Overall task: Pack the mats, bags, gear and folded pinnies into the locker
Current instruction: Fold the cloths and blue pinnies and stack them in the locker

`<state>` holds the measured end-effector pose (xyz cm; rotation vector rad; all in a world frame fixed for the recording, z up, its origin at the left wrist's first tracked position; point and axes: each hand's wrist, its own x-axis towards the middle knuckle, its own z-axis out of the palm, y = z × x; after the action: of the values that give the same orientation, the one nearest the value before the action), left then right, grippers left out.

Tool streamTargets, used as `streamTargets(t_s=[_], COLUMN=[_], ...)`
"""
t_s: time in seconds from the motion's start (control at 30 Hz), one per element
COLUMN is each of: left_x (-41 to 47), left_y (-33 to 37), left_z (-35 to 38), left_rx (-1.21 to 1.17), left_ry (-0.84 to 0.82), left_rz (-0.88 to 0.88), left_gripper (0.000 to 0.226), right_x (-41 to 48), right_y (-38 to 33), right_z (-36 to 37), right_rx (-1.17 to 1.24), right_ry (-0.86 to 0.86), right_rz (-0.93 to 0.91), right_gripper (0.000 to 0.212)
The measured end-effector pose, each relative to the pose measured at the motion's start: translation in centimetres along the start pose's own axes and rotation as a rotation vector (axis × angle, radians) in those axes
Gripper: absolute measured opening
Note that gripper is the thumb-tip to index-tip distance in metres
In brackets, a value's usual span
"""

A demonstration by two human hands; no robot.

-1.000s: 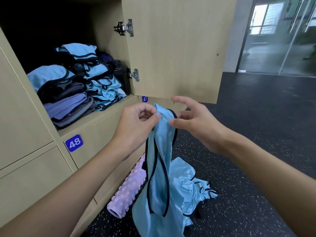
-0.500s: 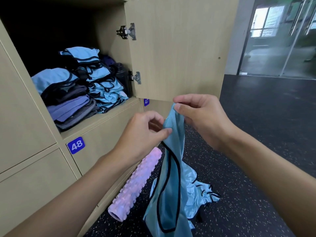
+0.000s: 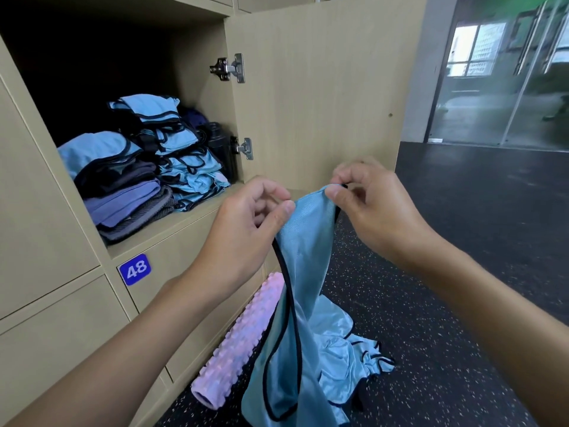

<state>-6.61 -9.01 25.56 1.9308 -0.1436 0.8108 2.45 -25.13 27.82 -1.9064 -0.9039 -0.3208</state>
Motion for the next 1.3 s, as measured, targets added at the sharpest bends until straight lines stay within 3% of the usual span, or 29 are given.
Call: streamTargets(t_s=[0.1,0.27,0.47,0.57,0.63,0.7,0.83,1.0,1.17,1.3], left_x=[0.0,0.2,0.5,0.6,0.5,0.4,0.4,0.2,0.4,0.5], left_y=[0.2,0.3,0.1,0.3,0.7,1.2,1.9,2.2,1.7,1.5], left_z=[0.2,0.0,-0.6,-1.0,-1.1,-1.1,-1.2,-1.2,-1.3,-1.2], left_rx=[-0.027,0.015,0.040,-0.032,-0.044,0.012,0.151,0.106,0.228,0.270], left_ry=[-0.001,0.022,0.044,-0.098,-0.250,-0.351,-0.390,-0.501,-0.422,-0.282], left_rz=[0.001,0.024,-0.001,-0.052,-0.068,-0.035,-0.060,-0.176,-0.136,-0.087], left_gripper=[0.009,0.014,0.011,0.016,0.028,0.024,0.020,0.040,0.040,0.023], right_x=[0.0,-0.3,-0.5,-0.2,0.0,0.1,0.3,0.2,-1.8,-3.8], right_y=[0.0,0.1,1.1,1.1,1.0,0.9,1.1,1.9,1.6,1.9], right_z=[0.0,0.1,0.4,0.4,0.3,0.3,0.6,1.0,1.8,2.9], right_rx=[0.024,0.159,0.212,0.254,0.324,0.339,0.287,0.324,0.241,0.254], right_ry=[-0.012,-0.030,-0.197,-0.098,-0.015,0.035,0.057,0.038,0.066,-0.142], right_rz=[-0.004,0.005,0.046,0.045,0.068,0.069,0.053,0.115,0.075,0.081], right_gripper=[0.026,0.014,0.016,0.026,0.023,0.021,0.023,0.019,0.008,0.022])
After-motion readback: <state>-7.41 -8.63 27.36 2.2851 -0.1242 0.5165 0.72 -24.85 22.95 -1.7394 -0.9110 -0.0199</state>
